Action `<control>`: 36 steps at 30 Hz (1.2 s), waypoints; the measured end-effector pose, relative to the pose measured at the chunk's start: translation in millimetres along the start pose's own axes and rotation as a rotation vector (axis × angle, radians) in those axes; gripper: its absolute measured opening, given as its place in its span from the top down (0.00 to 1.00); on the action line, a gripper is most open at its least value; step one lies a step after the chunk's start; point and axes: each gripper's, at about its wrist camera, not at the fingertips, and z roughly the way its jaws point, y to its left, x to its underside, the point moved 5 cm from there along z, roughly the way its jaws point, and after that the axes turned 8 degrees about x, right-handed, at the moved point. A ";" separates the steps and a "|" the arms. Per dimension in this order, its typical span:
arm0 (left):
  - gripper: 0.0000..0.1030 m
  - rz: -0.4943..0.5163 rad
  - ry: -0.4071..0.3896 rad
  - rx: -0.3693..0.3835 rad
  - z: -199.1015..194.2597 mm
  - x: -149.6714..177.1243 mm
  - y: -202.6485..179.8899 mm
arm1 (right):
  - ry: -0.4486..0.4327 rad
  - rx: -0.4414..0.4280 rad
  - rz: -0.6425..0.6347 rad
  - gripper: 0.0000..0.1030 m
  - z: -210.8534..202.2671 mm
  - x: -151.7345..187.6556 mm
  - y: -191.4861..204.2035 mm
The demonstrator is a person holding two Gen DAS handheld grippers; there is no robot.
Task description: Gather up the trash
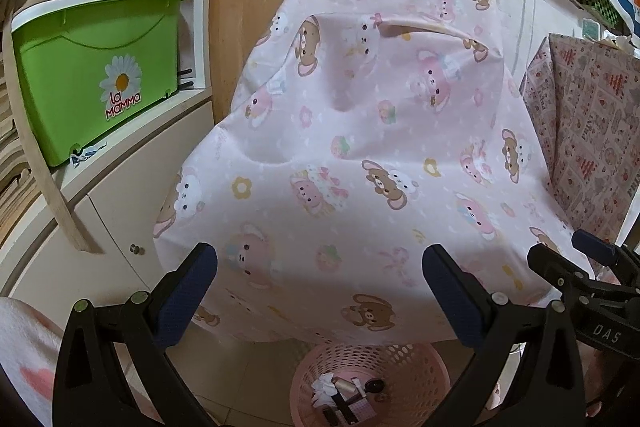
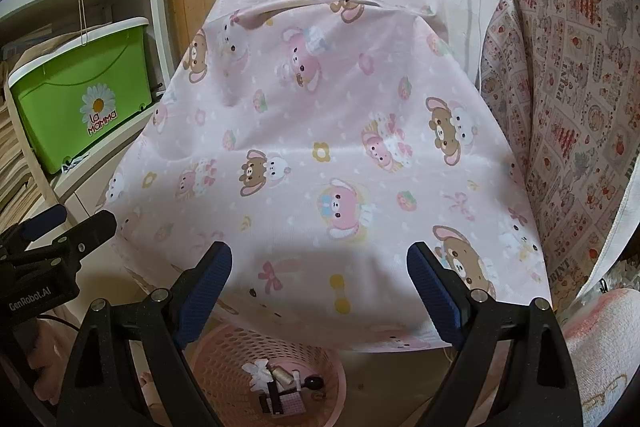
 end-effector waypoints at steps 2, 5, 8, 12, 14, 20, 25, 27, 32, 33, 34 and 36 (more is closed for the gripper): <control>0.01 -0.004 0.000 0.000 0.1 0.1 0.5 | -0.002 0.000 0.001 0.12 -0.3 -0.1 0.3; 0.01 -0.005 0.001 0.000 -0.2 -0.2 1.0 | -0.001 0.001 0.000 0.12 0.2 -0.1 0.5; 0.01 -0.006 0.002 0.002 -0.1 -0.3 1.3 | 0.001 0.000 -0.002 0.12 1.5 0.6 1.0; 0.01 -0.019 0.008 0.009 0.3 0.0 2.5 | -0.001 -0.001 -0.006 0.12 0.9 0.7 2.3; 0.01 -0.020 0.009 0.011 0.5 0.1 2.0 | -0.001 -0.001 -0.006 0.12 0.5 1.1 2.7; 0.01 -0.010 0.007 0.007 0.9 0.5 -0.3 | -0.001 0.001 -0.004 0.12 0.2 1.3 3.0; 0.01 0.002 0.006 0.007 0.6 0.2 -1.8 | -0.002 -0.001 -0.004 0.12 -0.3 1.4 3.3; 0.01 0.007 0.005 0.007 0.5 0.5 -3.2 | -0.008 -0.003 -0.010 0.12 -0.9 1.0 4.1; 0.01 0.012 0.008 0.006 1.4 0.8 -4.3 | -0.011 -0.001 -0.019 0.12 -2.1 1.3 7.1; 0.01 0.011 0.008 0.006 1.4 0.7 -4.3 | -0.009 -0.002 -0.019 0.12 -2.0 1.4 7.2; 0.01 0.012 0.009 0.006 1.5 0.8 -4.5 | -0.008 -0.002 -0.018 0.12 -1.9 1.3 7.0; 0.01 0.014 0.012 0.007 2.5 1.3 -5.2 | -0.006 -0.004 -0.016 0.12 -1.8 1.0 6.5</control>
